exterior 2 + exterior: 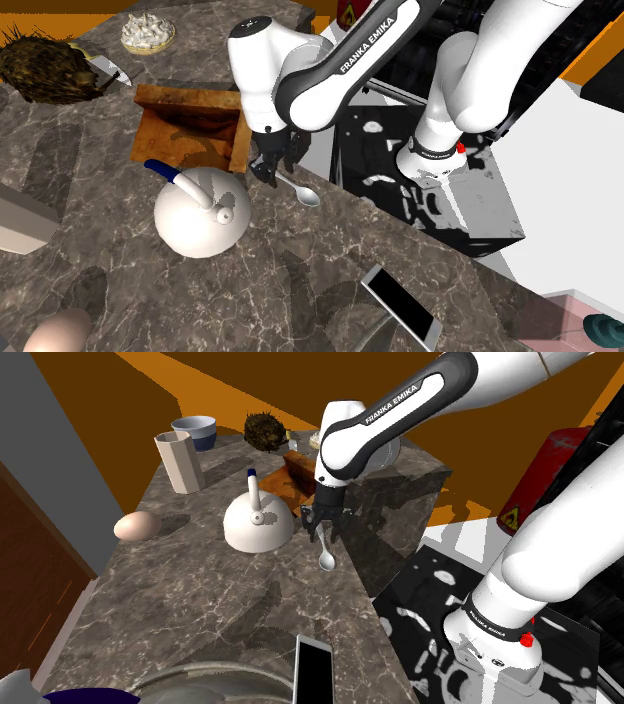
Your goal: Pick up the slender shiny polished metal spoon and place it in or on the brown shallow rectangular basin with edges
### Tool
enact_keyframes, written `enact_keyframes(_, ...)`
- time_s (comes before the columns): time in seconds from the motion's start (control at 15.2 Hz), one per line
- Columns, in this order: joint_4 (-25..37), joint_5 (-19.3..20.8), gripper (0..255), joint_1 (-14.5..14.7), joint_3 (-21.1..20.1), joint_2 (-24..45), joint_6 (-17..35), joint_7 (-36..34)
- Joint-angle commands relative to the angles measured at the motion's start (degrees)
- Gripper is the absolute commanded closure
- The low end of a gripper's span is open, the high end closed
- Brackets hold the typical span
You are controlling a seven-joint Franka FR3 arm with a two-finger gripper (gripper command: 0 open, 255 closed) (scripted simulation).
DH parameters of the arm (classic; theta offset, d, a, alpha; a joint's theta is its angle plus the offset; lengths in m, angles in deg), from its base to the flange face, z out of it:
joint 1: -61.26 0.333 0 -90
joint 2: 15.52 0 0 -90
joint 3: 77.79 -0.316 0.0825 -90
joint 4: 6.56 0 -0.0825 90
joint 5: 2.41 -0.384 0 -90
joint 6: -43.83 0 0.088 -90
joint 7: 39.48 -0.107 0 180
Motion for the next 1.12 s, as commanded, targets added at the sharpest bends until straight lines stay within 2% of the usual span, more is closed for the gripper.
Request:
enact_keyframes(0.0, -0.1, -0.1, 255, 0.1, -0.1, 0.4, 0.1, 0.0)
enact_keyframes(1.06, 5.9, 1.2, 255, -0.3, 1.2, -7.5, -13.5, -2.3)
